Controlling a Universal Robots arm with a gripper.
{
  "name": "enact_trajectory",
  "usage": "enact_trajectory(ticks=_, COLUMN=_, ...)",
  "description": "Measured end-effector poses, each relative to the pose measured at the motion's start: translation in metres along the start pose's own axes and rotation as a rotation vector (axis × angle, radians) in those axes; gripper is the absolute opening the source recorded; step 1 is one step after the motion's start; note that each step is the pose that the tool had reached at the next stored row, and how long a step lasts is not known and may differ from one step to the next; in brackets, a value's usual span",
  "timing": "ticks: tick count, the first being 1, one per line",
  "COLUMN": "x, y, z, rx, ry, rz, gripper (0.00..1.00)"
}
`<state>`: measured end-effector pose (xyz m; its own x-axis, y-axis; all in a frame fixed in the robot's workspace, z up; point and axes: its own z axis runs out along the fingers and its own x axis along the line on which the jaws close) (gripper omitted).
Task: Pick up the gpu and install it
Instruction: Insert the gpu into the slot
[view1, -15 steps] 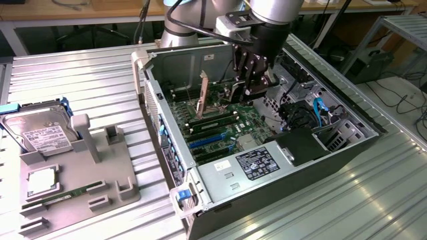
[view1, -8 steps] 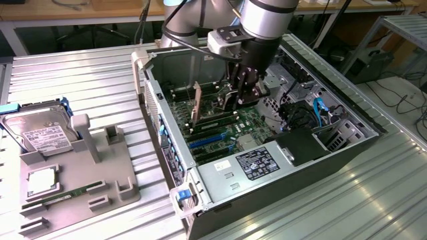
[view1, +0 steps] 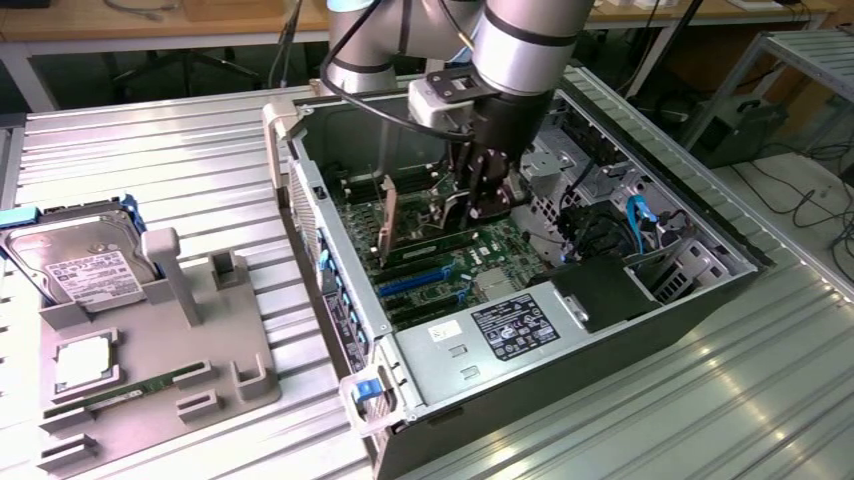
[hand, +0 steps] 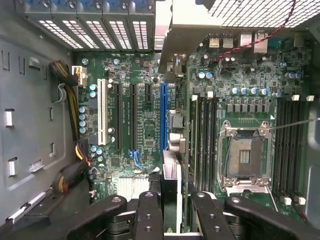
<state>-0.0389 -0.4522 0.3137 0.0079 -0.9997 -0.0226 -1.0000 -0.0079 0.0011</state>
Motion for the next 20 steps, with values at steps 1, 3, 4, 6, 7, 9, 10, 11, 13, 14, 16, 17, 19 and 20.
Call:
enact_trajectory(ticks=1, x=0.0, y=0.0, z=0.0013, rx=-0.0001, ry=0.0, rz=0.0, gripper=0.27)
enact_trajectory(ticks=3, x=0.0, y=0.0, z=0.0037, rx=-0.0004, ry=0.0, rz=0.0, gripper=0.27)
enact_trajectory(ticks=4, x=0.0, y=0.0, z=0.0047, rx=-0.0005, ry=0.0001, rz=0.0, gripper=0.27)
enact_trajectory(ticks=6, x=0.0, y=0.0001, z=0.0065, rx=-0.0006, ry=0.0, rz=0.0, gripper=0.27)
enact_trajectory(ticks=7, x=0.0, y=0.0001, z=0.0073, rx=-0.0007, ry=0.0001, rz=0.0, gripper=0.27)
enact_trajectory(ticks=9, x=0.0, y=0.0009, z=0.0084, rx=-0.0007, ry=0.0001, rz=0.0, gripper=0.27)
enact_trajectory(ticks=10, x=0.0, y=0.0013, z=0.0091, rx=-0.0008, ry=0.0001, rz=0.0, gripper=0.27)
enact_trajectory(ticks=11, x=0.0, y=0.0018, z=0.0097, rx=-0.0008, ry=0.0, rz=0.0, gripper=0.27)
enact_trajectory(ticks=13, x=0.0, y=0.0022, z=0.0105, rx=-0.0009, ry=0.0002, rz=0.0, gripper=0.27)
enact_trajectory(ticks=14, x=0.0, y=0.0023, z=0.0108, rx=-0.0009, ry=0.0003, rz=0.0, gripper=0.27)
enact_trajectory(ticks=16, x=0.0, y=0.0026, z=0.0115, rx=-0.0009, ry=0.0001, rz=0.0, gripper=0.27)
enact_trajectory(ticks=17, x=0.0, y=0.0027, z=0.0118, rx=-0.0009, ry=0.0002, rz=0.0, gripper=0.27)
enact_trajectory(ticks=19, x=0.0, y=0.0027, z=0.0127, rx=-0.0008, ry=0.0, rz=0.0, gripper=0.27)
enact_trajectory(ticks=20, x=0.0, y=0.0028, z=0.0131, rx=-0.0008, ry=-0.0001, rz=0.0, gripper=0.27)
